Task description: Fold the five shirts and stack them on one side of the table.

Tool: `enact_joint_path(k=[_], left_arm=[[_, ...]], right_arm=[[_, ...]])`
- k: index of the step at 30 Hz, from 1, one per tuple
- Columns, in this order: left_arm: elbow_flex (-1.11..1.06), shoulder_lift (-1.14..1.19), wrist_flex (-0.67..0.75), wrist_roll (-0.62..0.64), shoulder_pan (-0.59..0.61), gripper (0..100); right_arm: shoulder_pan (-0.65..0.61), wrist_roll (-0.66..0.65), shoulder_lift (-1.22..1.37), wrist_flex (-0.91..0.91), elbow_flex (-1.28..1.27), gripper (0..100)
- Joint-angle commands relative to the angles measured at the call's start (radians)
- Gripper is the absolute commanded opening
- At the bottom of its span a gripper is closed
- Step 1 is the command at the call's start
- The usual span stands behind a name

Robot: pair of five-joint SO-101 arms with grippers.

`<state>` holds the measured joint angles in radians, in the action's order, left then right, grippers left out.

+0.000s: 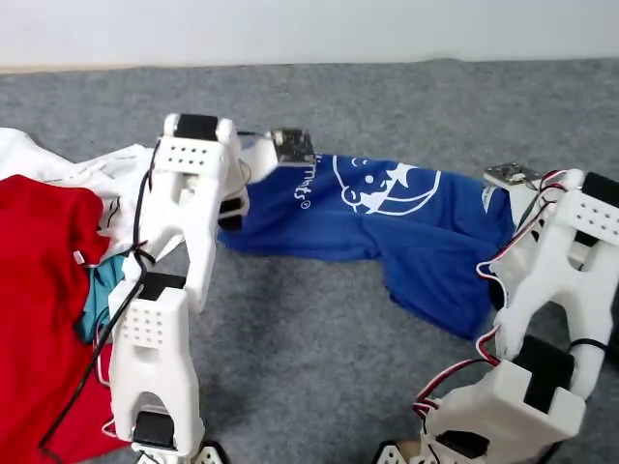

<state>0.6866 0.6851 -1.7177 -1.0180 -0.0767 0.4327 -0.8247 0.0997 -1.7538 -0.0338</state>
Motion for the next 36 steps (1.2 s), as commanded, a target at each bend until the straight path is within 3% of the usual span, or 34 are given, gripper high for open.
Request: enact_joint_path(k=[1, 4, 9, 13, 19, 24, 36], left_arm=[[0.174, -0.075, -0.035, 0.075, 0.012, 14], [0.262, -0.103, -0.034, 0.124, 0.034, 13], [0.309, -0.095, -0.034, 0.247, 0.052, 0], [0.311, -0.078, -0.034, 0.391, 0.11, 0], [0.303, -0.074, -0.032, 0.643, 0.21, 0], [0.303, -0.074, -0.034, 0.832, 0.281, 0], [0.303, -0.072, -0.034, 0.858, 0.293, 0]], right_arm=[[-0.05, 0.048, -0.088, -0.035, 0.041, 21.2], [-0.128, 0.117, -0.104, -0.033, 0.069, 21.2], [-0.229, 0.241, -0.062, 0.068, 0.083, 20.9], [-0.283, 0.315, 0.016, 0.154, 0.083, 20.6], [-0.349, 0.356, 0.148, 0.225, 0.117, 2.0], [-0.386, 0.356, 0.259, 0.179, 0.21, 0.9], [-0.392, 0.35, 0.45, 0.125, 0.227, 0.9]])
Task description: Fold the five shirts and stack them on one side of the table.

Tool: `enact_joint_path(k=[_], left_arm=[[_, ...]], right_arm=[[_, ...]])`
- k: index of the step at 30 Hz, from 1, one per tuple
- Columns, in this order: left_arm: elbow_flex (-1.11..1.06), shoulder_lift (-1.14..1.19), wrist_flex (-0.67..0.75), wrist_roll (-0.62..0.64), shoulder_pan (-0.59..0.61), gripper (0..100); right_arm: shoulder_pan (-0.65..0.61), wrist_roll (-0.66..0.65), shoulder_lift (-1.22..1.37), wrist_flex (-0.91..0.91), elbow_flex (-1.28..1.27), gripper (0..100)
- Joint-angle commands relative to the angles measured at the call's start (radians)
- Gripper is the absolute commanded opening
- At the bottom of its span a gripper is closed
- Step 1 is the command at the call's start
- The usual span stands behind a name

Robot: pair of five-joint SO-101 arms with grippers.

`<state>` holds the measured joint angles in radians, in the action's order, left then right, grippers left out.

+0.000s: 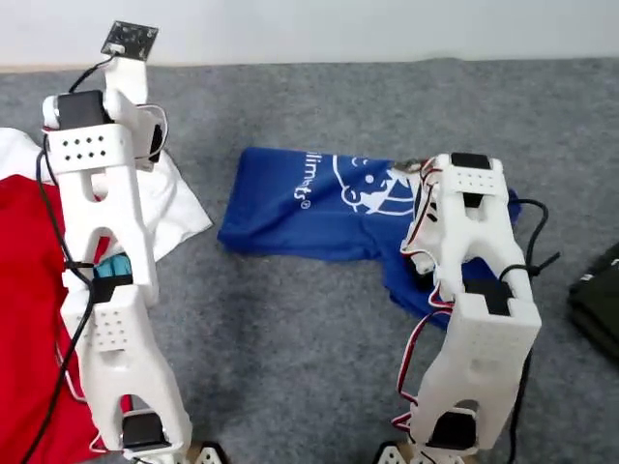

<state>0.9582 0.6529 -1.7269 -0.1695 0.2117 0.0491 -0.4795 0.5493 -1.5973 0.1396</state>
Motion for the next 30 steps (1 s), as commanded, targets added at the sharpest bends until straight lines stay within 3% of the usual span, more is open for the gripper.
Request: enact_joint_path(k=[1, 11, 17, 25, 30], left_arm=[[0.031, -0.04, -0.025, 0.009, 0.005, 0], [0.031, -0.04, -0.025, 0.008, 0.006, 0], [0.031, -0.04, -0.025, 0.006, 0.005, 0], [0.03, -0.04, -0.025, 0.006, 0.0, 0], [0.005, -0.04, -0.025, 0.008, 0.0, 0]], right_arm=[[-0.007, 0.005, 0.008, -0.045, 0.054, 0.9], [0.05, -0.068, 0.074, -0.142, 0.054, 1.0], [0.059, -0.075, -0.03, -0.151, 0.054, 1.2], [-0.054, -0.068, -0.216, -0.193, 0.048, 17.6], [-0.153, -0.066, -0.246, -0.189, -0.003, 19.6]])
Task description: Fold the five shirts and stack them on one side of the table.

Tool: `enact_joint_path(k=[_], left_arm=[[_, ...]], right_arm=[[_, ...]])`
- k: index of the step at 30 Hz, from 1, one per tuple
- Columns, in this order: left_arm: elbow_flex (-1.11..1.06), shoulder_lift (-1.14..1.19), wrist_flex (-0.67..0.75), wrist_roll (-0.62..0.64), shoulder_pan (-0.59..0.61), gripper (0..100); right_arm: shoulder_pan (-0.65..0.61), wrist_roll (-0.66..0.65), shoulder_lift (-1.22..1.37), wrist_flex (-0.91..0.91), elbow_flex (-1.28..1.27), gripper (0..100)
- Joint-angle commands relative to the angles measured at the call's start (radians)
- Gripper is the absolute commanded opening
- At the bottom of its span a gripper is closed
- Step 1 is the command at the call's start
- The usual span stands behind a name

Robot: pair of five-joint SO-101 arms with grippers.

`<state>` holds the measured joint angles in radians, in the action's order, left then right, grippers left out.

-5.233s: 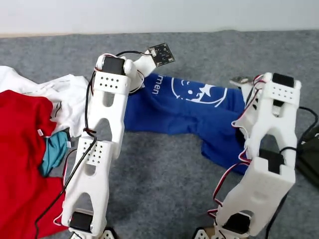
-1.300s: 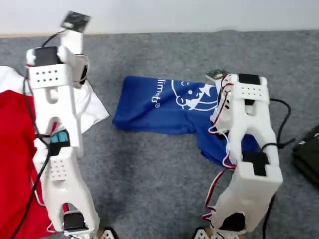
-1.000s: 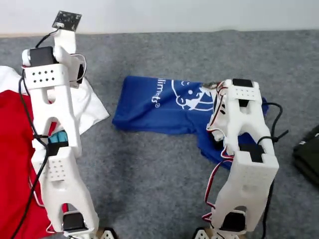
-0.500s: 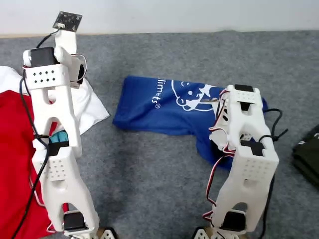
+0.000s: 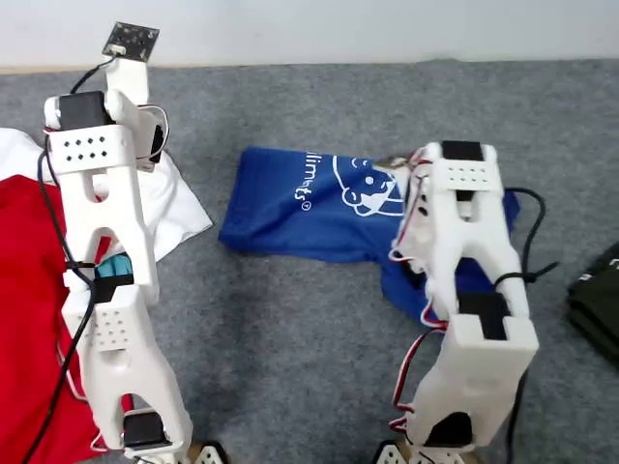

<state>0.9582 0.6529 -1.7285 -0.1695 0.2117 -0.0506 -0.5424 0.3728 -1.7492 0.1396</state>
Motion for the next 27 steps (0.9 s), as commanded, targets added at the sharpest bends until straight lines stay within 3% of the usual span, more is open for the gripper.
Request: enact_joint_path(k=[1, 21, 27], left_arm=[[-0.004, -0.04, -0.023, 0.008, 0.0, 0], [-0.054, -0.046, -0.023, 0.008, 0.0, 0], [-0.051, -0.048, -0.023, 0.006, 0.003, 0]], right_arm=[[-0.07, -0.003, -0.07, -0.031, -0.021, 19.6], [-0.096, -0.009, 0.231, 0.199, -0.052, 19.3], [-0.093, -0.098, 0.303, 0.2, -0.011, 6.4]])
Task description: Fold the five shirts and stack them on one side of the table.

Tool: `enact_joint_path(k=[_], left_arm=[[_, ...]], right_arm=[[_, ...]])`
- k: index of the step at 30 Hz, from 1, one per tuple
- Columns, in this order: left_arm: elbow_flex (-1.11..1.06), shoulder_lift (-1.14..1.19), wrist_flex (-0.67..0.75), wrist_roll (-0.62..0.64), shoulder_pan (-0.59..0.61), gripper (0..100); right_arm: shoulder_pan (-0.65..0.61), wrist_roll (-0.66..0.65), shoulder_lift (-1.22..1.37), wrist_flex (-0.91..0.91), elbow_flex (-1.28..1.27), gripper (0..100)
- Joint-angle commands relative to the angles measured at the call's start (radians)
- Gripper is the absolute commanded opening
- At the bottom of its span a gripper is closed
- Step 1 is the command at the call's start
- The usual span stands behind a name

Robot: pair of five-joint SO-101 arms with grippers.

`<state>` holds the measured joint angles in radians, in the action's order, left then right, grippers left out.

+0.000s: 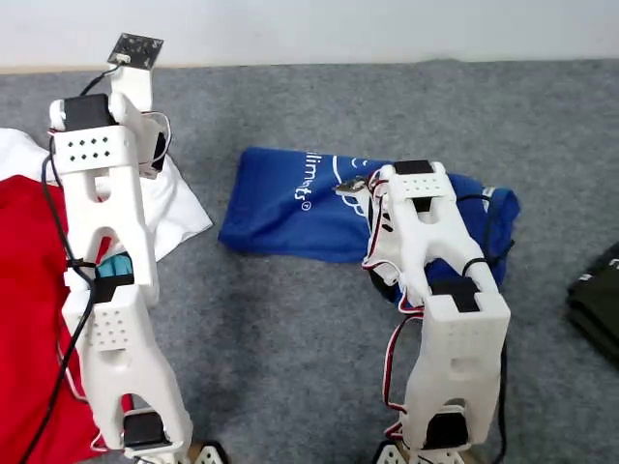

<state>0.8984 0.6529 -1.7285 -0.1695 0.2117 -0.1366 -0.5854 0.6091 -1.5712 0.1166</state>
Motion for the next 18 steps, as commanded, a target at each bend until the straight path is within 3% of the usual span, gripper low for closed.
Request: enact_joint_path(k=[1, 18], left_arm=[[0.008, -0.048, -0.023, 0.006, 0.003, 0], [0.012, -0.049, -0.023, 0.006, 0.002, 0]], right_arm=[[-0.005, -0.068, 0.07, 0.018, 0.02, 5.6], [0.073, -0.229, 0.064, -0.211, 0.051, 2.8]])
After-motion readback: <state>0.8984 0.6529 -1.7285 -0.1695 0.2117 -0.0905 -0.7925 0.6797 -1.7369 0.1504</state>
